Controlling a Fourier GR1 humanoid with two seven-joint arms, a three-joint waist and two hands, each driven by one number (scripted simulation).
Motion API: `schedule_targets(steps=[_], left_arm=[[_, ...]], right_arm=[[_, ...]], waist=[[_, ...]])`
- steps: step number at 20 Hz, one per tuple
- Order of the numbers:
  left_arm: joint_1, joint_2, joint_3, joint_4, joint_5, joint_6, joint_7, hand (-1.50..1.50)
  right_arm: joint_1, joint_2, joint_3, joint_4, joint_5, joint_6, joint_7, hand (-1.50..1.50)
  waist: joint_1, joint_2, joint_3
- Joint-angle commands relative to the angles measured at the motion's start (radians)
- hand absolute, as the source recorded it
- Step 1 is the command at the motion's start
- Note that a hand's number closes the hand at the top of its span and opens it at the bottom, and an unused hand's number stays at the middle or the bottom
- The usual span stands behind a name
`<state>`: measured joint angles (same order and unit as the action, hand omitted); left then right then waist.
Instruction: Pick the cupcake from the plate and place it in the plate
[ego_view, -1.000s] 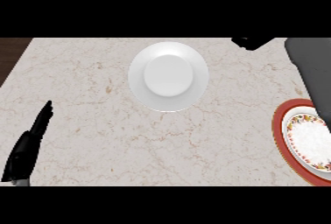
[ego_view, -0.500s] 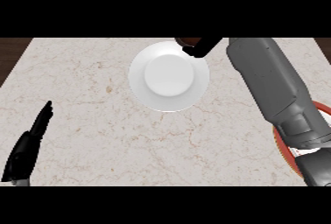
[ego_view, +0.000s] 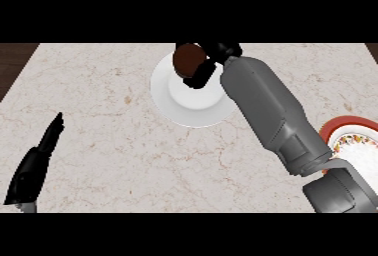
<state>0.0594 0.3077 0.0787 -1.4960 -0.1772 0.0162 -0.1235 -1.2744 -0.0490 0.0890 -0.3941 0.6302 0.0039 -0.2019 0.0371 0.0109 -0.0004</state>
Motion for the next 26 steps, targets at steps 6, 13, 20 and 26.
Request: schedule_targets(steps=[6, 13, 20, 26], left_arm=[[-0.021, -0.006, -0.016, -0.003, -0.015, -0.013, 0.0, 0.0], [-0.015, -0.008, 0.006, -0.021, -0.005, -0.015, 0.036, 0.0], [-0.004, 0.014, 0.034, -0.042, 0.021, -0.041, 0.038, 0.0], [-0.006, -0.008, 0.02, -0.03, 0.003, -0.027, 0.009, 0.0]], right_arm=[[-0.006, 0.048, -0.064, 0.18, -0.094, -0.087, 0.097, -1.5], [-0.016, 0.031, -0.163, 0.129, -0.206, -0.11, -0.014, -1.5], [0.005, -0.066, -0.312, 0.113, -0.33, -0.2, -0.033, -1.5], [0.054, -0.168, -0.445, 0.127, -0.462, -0.061, -0.129, -1.5]], waist=[[0.029, 0.011, 0.0], [0.004, 0.003, 0.001], [0.003, 0.003, 0.001], [0.012, 0.012, 0.002]])
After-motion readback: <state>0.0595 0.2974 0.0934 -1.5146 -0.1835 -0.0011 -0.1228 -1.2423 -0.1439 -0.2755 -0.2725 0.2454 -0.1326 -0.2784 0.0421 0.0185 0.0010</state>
